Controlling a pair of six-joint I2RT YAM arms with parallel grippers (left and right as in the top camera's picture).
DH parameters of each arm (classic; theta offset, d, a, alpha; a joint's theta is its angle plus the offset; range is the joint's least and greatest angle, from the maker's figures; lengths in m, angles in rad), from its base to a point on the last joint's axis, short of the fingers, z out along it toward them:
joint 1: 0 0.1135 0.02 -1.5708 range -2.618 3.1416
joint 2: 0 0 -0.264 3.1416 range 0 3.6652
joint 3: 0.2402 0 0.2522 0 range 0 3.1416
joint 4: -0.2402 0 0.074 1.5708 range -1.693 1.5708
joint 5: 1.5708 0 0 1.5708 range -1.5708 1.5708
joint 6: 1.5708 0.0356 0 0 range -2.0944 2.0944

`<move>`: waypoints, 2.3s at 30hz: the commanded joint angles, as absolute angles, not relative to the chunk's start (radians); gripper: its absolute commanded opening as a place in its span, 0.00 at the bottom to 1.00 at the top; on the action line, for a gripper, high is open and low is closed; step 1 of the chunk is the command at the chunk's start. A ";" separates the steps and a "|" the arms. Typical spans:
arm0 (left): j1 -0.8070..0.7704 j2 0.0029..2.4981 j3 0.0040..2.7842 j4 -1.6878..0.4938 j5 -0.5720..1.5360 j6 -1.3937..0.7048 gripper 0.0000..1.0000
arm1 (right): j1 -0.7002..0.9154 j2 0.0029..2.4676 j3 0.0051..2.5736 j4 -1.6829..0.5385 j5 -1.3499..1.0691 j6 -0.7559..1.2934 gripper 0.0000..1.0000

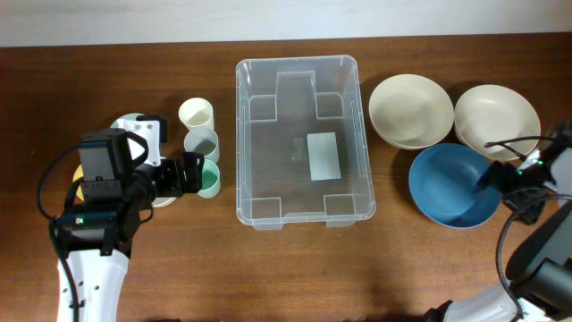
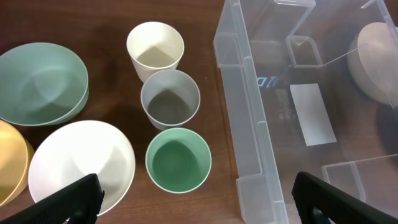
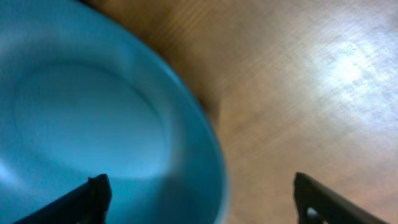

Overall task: Pack container
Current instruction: 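Move the right gripper to the blue bowl's rim, then close the right gripper on the blue bowl's rim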

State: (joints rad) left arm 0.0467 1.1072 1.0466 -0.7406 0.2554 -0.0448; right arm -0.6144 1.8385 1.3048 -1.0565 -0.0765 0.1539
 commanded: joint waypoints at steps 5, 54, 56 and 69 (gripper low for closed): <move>0.044 1.111 1.074 -0.732 0.273 -0.036 0.99 | -0.554 1.858 1.213 -0.968 -0.063 0.155 0.71; 0.044 1.111 1.074 -0.728 0.273 -0.036 0.98 | -0.556 1.674 1.173 -1.000 -0.010 0.196 0.04; 0.044 1.111 1.074 -0.722 0.273 -0.036 0.98 | -0.556 1.623 1.173 -1.004 -0.010 0.196 0.04; 0.044 1.111 1.074 -0.715 0.273 -0.036 0.98 | -0.557 1.531 1.172 -1.010 0.019 0.198 0.04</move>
